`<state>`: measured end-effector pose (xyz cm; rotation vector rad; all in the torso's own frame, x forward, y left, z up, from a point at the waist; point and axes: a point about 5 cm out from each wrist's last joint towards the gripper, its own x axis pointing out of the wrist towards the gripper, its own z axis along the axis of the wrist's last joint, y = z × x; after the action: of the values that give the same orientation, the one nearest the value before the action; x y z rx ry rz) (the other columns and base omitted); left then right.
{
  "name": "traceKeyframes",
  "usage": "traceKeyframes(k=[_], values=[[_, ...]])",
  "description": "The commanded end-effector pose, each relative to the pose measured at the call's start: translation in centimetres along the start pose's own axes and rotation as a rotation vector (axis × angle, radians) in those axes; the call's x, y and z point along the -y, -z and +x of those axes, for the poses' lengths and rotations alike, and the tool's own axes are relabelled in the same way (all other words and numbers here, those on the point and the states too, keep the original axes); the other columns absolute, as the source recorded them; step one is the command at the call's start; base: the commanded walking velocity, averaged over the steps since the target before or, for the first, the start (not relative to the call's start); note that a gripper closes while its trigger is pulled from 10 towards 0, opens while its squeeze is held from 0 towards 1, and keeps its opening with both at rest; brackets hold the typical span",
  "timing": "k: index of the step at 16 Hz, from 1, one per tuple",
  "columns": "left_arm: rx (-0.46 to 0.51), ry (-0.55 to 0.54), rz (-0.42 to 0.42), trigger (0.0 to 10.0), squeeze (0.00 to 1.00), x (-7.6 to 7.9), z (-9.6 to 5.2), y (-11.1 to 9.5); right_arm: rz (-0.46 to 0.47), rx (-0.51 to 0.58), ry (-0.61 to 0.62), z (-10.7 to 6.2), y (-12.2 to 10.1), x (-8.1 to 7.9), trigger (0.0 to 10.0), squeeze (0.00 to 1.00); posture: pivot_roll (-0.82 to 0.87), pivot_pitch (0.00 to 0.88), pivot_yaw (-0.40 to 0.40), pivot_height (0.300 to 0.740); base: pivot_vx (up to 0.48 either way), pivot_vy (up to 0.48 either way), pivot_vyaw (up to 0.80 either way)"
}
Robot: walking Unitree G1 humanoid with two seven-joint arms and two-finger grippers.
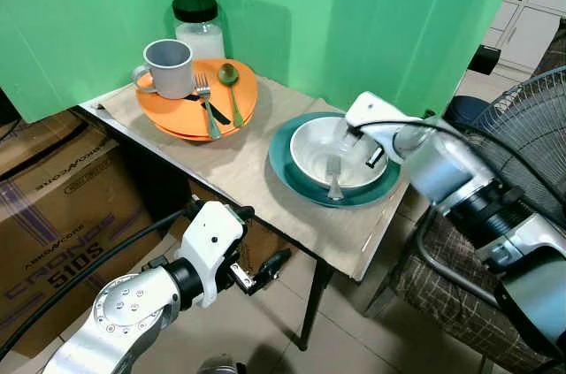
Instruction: Setting the table
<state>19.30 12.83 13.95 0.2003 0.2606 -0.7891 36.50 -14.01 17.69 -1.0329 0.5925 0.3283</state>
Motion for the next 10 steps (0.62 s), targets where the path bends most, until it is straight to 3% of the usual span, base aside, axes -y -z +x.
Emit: traceKeyframes(k=[1,3,5,6,7,9,10], values=[[0.002,-0.006,0.011,10.0,0.0,0.2,-0.1,-0.2,-0.06,0.026,0.053,-0.5,-0.8,0.9,0.0,0.0,0.07,0.0,-0.041,0.74,0.0,0.0,0.0],[0.003,-0.023,0.014,10.0,0.0,0.0,-0.1,-0.2,-0.033,0.032,0.1,-0.6,-0.6,1.8,0.0,0.0,0.08,0.0,-0.042,0.74,0.0,0.0,0.0],[0.041,-0.107,0.023,10.0,0.0,-0.8,0.1,-0.7,0.26,0.281,0.145,-2.5,-1.4,4.0,0.0,0.0,0.07,0.0,-0.034,0.74,0.0,0.0,0.0],[0.06,-0.137,0.023,10.0,0.0,-1.1,0.3,-0.9,0.358,0.362,0.126,-3.1,-1.5,4.3,0.0,0.0,0.07,0.0,-0.031,0.74,0.0,0.0,0.0],[0.115,-0.194,0.025,10.0,0.0,-1.4,0.8,-1.7,0.572,0.509,0.122,-4.5,-0.8,5.1,0.0,0.0,0.06,0.0,-0.028,0.74,0.0,0.0,0.0],[0.202,-0.29,0.009,10.0,0.0,-1.5,1.2,-3.1,0.808,0.683,0.104,-7.1,1.5,3.8,0.0,0.0,0.05,0.0,-0.018,0.74,0.0,0.0,0.0],[0.213,-0.313,0.001,10.0,0.0,-1.5,1.2,-3.2,0.846,0.696,0.113,-7.6,2.1,3.3,0.0,0.0,0.05,0.0,-0.018,0.74,0.0,0.0,0.0]])
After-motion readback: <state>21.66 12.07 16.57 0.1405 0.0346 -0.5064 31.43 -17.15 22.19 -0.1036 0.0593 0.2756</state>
